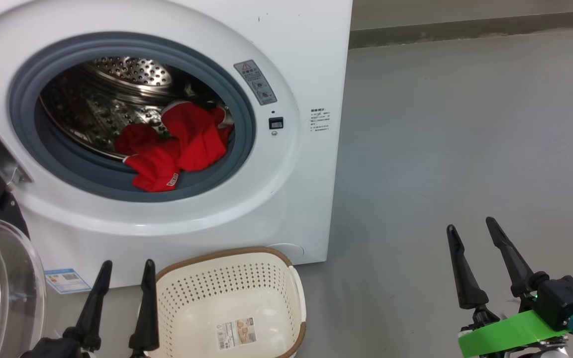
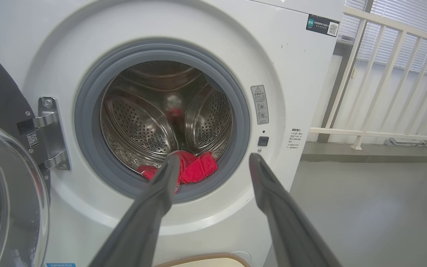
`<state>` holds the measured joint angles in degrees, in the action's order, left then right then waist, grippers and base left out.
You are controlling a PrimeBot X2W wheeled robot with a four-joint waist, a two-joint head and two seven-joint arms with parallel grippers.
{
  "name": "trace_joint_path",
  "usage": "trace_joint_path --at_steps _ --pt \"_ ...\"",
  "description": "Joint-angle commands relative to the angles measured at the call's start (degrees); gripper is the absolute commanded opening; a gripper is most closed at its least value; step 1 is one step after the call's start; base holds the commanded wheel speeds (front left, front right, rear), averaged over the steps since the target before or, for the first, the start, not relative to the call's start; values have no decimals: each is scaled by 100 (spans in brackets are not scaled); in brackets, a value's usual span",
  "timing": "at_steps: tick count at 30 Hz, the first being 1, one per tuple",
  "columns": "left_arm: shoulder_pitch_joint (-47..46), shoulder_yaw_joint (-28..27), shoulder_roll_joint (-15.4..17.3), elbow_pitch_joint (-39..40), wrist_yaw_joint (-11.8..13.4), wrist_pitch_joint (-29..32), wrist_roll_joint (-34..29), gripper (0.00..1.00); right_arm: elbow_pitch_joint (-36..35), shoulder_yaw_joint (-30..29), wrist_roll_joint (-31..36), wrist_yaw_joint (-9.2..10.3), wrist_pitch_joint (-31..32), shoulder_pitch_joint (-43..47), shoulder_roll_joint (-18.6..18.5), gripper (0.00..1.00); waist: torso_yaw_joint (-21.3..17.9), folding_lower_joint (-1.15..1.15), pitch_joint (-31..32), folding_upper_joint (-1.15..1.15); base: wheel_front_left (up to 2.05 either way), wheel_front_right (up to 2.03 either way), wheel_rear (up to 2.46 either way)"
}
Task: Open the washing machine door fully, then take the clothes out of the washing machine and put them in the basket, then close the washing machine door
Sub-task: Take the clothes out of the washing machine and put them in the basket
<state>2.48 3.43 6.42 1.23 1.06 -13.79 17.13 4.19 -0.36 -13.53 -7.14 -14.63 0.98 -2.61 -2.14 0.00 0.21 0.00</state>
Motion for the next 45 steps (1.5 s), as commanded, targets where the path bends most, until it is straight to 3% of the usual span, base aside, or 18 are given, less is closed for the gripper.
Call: trace_joint_path --at_steps 1,18,33,45 --pt "-90 -179 38 128 12 -76 -4 100 -123 164 27 -35 -37 -132 -27 100 2 0 11 0 0 0 0" --pt "-122 -78 -8 88 56 -92 44 100 -137 241 67 -35 -37 -83 -27 100 113 0 -111 0 0 0 0" --pt "-855 -17 -97 -103 49 -58 174 100 -255 281 203 -35 -37 -300 -27 100 353 0 -815 0 0 0 0" --pt "-1690 -193 83 -491 136 106 251 100 -274 360 218 -35 -37 -590 -27 100 375 0 -1416 0 0 0 0"
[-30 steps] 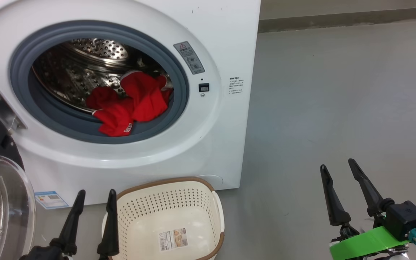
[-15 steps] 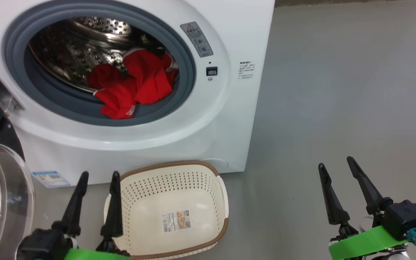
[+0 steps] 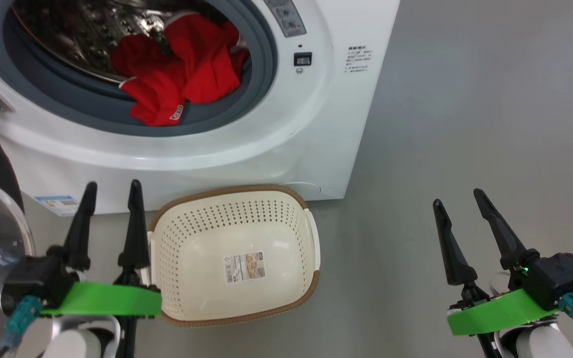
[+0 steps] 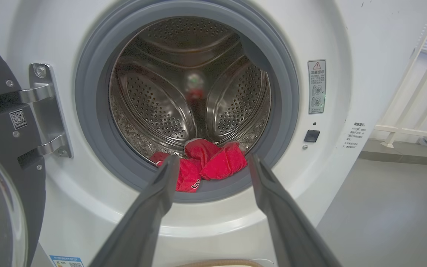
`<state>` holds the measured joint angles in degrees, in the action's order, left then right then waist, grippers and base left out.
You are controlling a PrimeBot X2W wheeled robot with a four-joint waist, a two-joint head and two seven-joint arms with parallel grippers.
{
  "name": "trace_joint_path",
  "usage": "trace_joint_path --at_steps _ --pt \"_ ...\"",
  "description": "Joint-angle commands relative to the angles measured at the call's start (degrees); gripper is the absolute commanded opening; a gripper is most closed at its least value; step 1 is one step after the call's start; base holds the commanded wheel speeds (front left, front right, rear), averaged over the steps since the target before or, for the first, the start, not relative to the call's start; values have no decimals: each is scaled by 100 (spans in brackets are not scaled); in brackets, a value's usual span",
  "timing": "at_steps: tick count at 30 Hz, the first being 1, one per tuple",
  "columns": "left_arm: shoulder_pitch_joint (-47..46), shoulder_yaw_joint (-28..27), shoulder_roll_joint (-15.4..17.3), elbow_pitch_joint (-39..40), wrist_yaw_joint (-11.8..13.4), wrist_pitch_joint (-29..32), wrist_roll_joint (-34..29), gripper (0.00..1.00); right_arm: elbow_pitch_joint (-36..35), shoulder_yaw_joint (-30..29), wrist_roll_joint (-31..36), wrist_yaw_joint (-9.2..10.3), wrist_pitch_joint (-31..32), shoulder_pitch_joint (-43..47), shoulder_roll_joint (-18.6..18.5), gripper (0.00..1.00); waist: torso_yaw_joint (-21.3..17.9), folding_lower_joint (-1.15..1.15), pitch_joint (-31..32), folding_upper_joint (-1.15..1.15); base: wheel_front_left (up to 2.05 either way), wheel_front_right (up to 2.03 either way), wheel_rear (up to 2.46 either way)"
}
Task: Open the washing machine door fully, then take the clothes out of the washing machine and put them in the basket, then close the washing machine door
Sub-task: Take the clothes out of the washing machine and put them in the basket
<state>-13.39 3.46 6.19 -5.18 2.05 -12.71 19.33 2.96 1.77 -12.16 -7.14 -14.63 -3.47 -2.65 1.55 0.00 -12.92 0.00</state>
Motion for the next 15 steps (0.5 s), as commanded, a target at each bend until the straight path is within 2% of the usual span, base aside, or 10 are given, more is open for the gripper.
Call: trace_joint_path --at_steps 1,15 --pt "-194 -211 125 105 39 -1 39 100 -152 151 81 -35 -37 -171 -22 100 -1 0 -149 0 0 0 0" --pt "-1583 -123 204 -922 -129 -94 54 100 -112 188 -28 -35 -37 -405 -22 100 -115 0 -631 0 0 0 0"
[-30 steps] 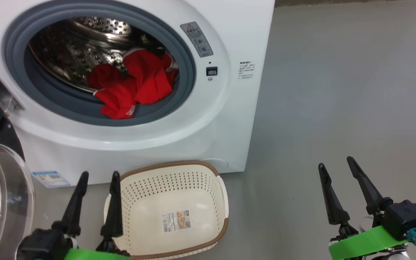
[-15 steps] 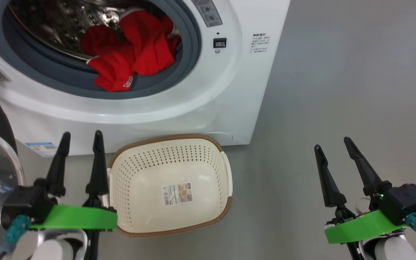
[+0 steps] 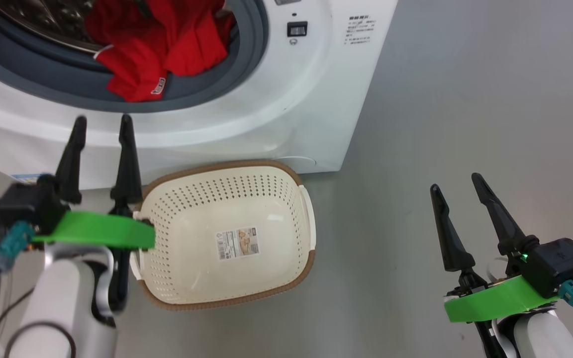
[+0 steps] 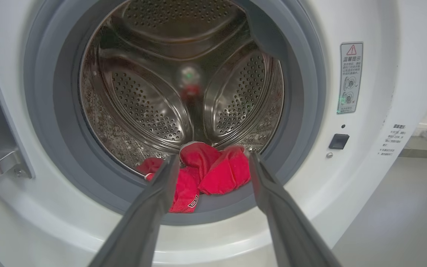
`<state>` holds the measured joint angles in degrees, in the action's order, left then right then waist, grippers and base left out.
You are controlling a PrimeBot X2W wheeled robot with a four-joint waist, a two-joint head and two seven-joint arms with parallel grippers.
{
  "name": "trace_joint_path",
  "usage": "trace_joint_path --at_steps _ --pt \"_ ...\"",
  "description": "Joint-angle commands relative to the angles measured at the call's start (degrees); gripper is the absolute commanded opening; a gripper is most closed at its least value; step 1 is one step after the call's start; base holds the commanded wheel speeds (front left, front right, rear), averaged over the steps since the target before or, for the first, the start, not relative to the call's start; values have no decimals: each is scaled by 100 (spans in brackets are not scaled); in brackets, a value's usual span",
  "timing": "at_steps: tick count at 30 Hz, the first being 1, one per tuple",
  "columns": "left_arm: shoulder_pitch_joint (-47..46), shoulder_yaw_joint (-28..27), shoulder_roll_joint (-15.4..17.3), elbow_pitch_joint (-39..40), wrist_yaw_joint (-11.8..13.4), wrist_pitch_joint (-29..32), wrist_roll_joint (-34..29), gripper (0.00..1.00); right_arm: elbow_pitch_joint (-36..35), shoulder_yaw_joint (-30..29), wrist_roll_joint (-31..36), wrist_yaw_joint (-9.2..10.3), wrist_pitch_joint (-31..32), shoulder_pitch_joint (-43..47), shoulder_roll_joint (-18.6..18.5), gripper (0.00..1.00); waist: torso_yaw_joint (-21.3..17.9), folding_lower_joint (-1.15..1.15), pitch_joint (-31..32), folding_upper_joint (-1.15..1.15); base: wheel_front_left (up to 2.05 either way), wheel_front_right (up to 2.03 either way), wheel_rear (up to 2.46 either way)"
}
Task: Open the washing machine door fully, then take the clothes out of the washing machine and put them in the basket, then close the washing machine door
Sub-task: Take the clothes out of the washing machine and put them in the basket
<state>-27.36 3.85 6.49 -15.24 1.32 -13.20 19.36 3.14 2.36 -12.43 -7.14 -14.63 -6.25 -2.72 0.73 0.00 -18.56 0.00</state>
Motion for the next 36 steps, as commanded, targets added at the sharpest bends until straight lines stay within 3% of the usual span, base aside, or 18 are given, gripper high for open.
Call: trace_joint_path --at_steps 1,21,36 --pt "-303 -153 185 -11 -75 -42 56 100 -133 139 1 -35 -37 -143 -16 100 -46 0 -102 0 0 0 0" --pt "-2458 -126 369 -1882 -386 -135 142 100 -204 163 103 -35 -37 -454 -16 100 -233 0 -848 0 0 0 0" --pt "-3607 -22 653 -3362 -447 -164 -11 100 -266 175 110 -35 -37 -614 -16 100 -472 0 -1290 0 0 0 0"
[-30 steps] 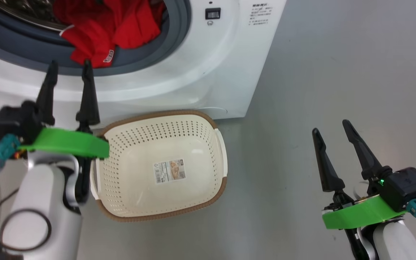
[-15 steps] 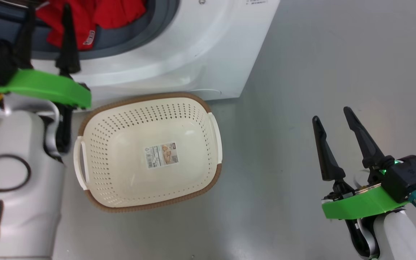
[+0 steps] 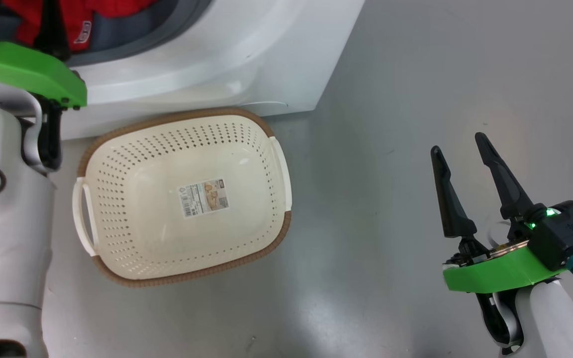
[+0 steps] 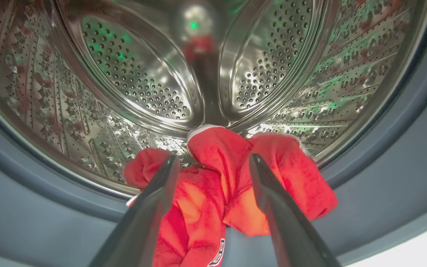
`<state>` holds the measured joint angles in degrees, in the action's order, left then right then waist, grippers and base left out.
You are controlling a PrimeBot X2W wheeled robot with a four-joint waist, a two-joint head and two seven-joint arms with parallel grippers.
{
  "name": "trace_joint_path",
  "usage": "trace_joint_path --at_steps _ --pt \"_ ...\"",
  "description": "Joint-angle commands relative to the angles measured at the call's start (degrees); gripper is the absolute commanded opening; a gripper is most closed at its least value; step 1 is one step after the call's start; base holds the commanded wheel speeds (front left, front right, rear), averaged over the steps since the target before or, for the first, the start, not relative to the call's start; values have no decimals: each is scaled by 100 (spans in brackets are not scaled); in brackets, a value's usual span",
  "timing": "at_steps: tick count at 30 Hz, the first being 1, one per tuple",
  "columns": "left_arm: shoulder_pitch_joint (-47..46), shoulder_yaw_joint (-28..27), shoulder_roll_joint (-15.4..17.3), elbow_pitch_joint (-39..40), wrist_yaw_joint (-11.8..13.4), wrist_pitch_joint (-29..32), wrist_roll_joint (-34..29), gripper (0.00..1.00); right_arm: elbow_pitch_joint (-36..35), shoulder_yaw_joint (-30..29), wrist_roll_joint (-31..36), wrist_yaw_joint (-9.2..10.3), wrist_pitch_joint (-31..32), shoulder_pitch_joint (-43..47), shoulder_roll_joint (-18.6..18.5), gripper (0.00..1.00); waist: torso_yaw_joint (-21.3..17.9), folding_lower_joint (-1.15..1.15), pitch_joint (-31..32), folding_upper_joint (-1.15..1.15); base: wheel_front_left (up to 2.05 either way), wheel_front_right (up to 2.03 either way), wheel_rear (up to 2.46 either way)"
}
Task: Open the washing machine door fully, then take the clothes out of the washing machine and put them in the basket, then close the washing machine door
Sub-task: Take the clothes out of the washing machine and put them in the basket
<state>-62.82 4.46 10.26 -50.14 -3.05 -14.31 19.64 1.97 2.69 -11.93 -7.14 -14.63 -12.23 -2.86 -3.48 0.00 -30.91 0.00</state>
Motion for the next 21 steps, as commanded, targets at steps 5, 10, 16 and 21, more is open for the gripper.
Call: trace_joint_path --at_steps 5,10,16,21 --pt "-391 -35 412 -449 -69 -42 -56 100 -144 154 46 -35 -37 -67 -1 100 -156 0 -174 0 0 0 0" --pt "-704 70 535 -1020 -107 175 -104 100 -138 198 30 -35 -37 -90 -1 100 -271 0 -242 0 0 0 0" --pt "-1016 319 719 -1683 -1 735 -300 100 -109 264 -28 -35 -37 -107 -1 100 -471 0 -243 0 0 0 0" --pt "-1172 494 854 -1993 89 1133 -436 100 -117 294 -85 -35 -37 -116 -1 100 -613 0 -283 0 0 0 0"
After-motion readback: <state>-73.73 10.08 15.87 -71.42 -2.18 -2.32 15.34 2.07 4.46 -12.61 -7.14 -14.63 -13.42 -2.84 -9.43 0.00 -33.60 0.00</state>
